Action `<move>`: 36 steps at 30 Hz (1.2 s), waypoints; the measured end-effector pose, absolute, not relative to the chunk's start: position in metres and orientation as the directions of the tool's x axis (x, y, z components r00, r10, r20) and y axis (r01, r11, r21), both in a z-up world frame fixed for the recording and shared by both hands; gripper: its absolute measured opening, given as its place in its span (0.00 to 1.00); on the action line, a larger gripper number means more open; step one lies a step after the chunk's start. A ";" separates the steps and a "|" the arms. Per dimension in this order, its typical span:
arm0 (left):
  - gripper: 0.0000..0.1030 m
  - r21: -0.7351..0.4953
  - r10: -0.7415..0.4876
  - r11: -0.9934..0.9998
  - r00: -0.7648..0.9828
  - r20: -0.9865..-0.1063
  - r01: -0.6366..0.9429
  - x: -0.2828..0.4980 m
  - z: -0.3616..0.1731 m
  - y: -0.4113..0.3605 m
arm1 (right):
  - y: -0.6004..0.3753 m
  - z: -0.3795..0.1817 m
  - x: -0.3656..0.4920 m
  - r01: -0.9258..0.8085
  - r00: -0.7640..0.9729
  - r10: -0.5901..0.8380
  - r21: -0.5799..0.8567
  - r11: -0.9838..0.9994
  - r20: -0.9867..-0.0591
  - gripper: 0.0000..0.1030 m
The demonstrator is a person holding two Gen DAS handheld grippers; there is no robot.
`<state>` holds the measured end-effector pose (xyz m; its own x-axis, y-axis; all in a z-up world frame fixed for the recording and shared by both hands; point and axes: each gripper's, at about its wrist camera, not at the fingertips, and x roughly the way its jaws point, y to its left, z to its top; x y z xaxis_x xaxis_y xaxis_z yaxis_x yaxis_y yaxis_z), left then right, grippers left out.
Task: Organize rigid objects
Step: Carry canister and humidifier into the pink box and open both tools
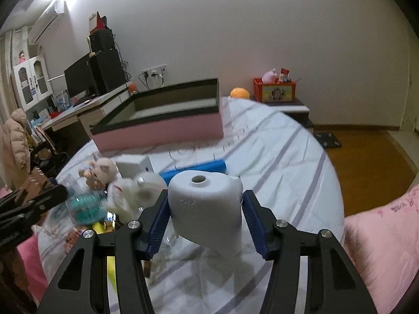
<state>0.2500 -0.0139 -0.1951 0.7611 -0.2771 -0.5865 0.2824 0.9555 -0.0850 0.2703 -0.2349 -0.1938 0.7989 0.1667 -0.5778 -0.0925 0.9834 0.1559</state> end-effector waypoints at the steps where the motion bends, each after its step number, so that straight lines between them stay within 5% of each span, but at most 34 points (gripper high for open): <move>1: 0.46 -0.094 -0.290 0.952 0.755 -0.588 0.292 0.255 -0.194 -0.016 | -0.234 -0.190 0.272 -0.100 0.803 0.172 0.155 0.983 -0.570 0.54; 11: 0.46 -0.012 -0.264 0.951 0.790 -0.553 0.310 0.320 -0.136 -0.028 | -0.205 -0.130 0.330 -0.216 0.813 0.250 0.126 0.968 -0.526 0.55; 17: 0.46 0.048 -0.196 0.960 0.781 -0.594 0.277 0.411 -0.117 -0.021 | -0.185 -0.113 0.418 -0.259 0.763 0.286 0.131 0.957 -0.580 0.55; 27: 0.46 0.033 -0.129 0.968 0.602 -0.788 0.250 0.555 -0.174 -0.010 | -0.154 -0.155 0.555 -0.199 0.620 0.218 0.118 0.973 -0.753 0.55; 36: 0.50 0.044 -0.084 0.973 0.533 -0.842 0.224 0.579 -0.209 -0.004 | -0.147 -0.184 0.595 -0.179 0.536 0.209 0.132 0.975 -0.818 0.55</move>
<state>0.5794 -0.0043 -0.2089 0.5328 -0.0844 -0.8420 0.2244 0.9735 0.0444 0.5950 -0.1469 -0.1841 0.5361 0.2090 -0.8179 -0.1786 0.9750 0.1322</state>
